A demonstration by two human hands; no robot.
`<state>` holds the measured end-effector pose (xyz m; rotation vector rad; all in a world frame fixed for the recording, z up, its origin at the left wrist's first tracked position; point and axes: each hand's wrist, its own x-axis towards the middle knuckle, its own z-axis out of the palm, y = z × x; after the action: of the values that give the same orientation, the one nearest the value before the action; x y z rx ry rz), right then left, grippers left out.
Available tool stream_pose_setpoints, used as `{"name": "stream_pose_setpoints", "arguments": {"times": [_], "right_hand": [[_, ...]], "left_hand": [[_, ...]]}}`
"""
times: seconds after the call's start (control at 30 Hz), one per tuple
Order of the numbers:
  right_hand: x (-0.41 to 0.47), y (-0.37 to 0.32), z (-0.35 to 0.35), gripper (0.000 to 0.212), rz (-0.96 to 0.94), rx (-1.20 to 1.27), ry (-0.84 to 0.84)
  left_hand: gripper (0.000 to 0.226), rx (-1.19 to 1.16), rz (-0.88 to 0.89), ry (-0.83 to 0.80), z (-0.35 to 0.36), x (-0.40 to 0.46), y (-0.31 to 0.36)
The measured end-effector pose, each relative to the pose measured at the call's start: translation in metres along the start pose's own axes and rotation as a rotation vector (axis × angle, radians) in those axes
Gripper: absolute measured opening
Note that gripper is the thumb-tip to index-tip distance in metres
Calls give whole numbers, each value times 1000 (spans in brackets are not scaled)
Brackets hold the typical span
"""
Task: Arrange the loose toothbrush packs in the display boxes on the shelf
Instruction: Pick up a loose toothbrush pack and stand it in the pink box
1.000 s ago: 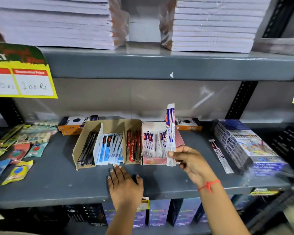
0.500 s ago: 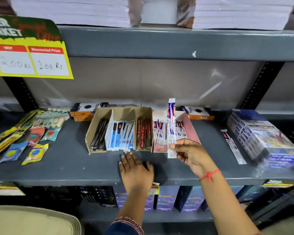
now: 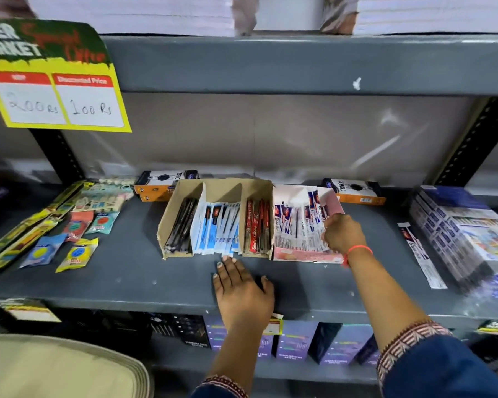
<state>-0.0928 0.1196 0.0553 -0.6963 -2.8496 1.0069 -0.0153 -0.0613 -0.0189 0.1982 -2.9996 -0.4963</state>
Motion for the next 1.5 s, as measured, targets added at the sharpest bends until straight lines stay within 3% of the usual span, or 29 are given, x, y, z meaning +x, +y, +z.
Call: {"name": "stream_pose_setpoints", "arguments": {"times": [0.1,0.23,0.37,0.47,0.63,1.1,1.37,1.4,1.5], "right_hand": [[2,-1,7,23,-25,-143,-44],[-1,0,13,30,-85,-220,-17],[-7,10,-3,34,-120,-102,245],[-3,43,-28,39,15,-30,492],[3,109,-51,44,372,-239,299],[15,129,-59,36,333,-234,243],[23,126,-90,47,361,-108,16],[23,122,-93,44,345,-73,2],[20,102,-98,9,224,185,41]], "left_hand": [[88,-13,2,13,3,1,-1],[84,10,-11,-39,4,3,-1],[85,19,-2,-14,5,2,-2],[80,17,-4,-6,4,2,0],[80,36,-13,-22,5,1,-1],[79,71,-13,-20,4,2,0],[79,68,-27,-25,5,3,0],[79,74,-28,-28,5,3,0],[79,85,-25,-16,5,3,0]]}}
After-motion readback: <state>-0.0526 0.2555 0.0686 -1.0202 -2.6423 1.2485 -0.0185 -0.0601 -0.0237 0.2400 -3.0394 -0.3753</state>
